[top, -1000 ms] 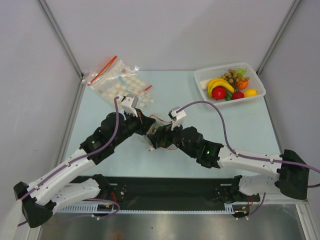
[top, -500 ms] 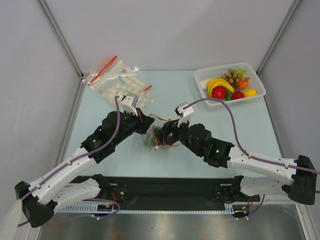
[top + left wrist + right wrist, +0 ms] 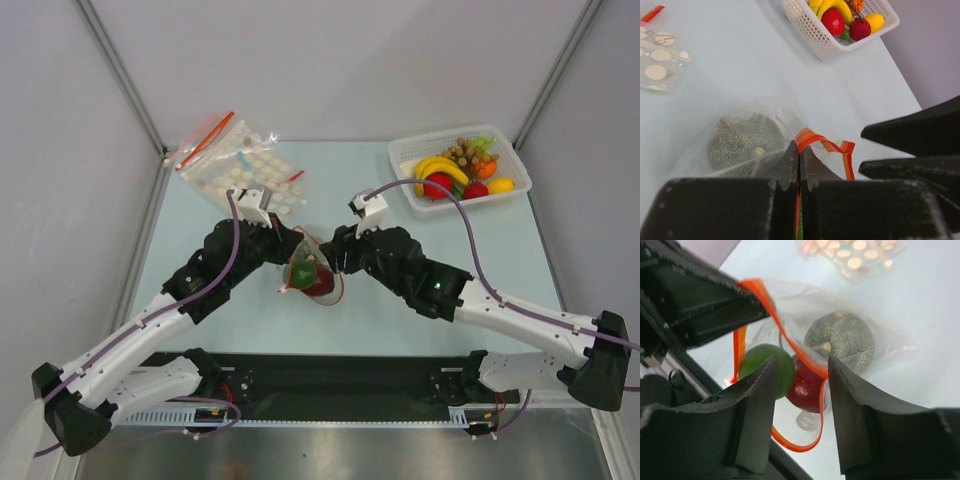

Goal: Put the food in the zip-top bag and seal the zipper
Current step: Place the fake fruit in the zipper food storage bag, then adjust the zipper food storage bag at the center of the board.

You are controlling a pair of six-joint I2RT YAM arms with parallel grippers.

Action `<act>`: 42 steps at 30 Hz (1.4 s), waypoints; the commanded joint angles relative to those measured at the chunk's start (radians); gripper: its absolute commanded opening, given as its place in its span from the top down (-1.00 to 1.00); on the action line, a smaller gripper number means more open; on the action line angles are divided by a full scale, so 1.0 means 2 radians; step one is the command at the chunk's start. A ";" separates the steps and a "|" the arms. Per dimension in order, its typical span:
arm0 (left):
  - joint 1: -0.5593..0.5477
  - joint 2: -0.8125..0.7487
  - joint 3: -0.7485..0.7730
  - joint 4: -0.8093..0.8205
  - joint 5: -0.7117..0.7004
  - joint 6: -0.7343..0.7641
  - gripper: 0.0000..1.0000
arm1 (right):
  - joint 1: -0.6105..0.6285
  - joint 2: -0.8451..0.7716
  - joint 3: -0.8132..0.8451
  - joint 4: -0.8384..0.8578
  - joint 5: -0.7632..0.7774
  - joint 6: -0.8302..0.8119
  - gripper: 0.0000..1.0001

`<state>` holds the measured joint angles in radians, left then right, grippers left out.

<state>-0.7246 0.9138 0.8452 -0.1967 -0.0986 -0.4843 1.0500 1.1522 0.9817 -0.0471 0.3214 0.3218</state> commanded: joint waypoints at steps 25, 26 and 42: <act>0.009 -0.025 -0.014 0.040 0.014 -0.019 1.00 | 0.048 0.151 0.102 -0.078 -0.058 -0.037 0.66; 0.009 -0.028 -0.015 0.042 0.016 -0.019 0.99 | 0.045 0.156 0.101 -0.072 -0.059 -0.037 0.69; 0.009 -0.021 -0.013 0.037 0.002 -0.015 0.99 | 0.043 0.054 0.074 -0.078 -0.007 -0.031 0.24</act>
<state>-0.7147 0.8860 0.8013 -0.1749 -0.0769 -0.4984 1.1355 1.3006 1.0832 -0.1593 0.2127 0.2607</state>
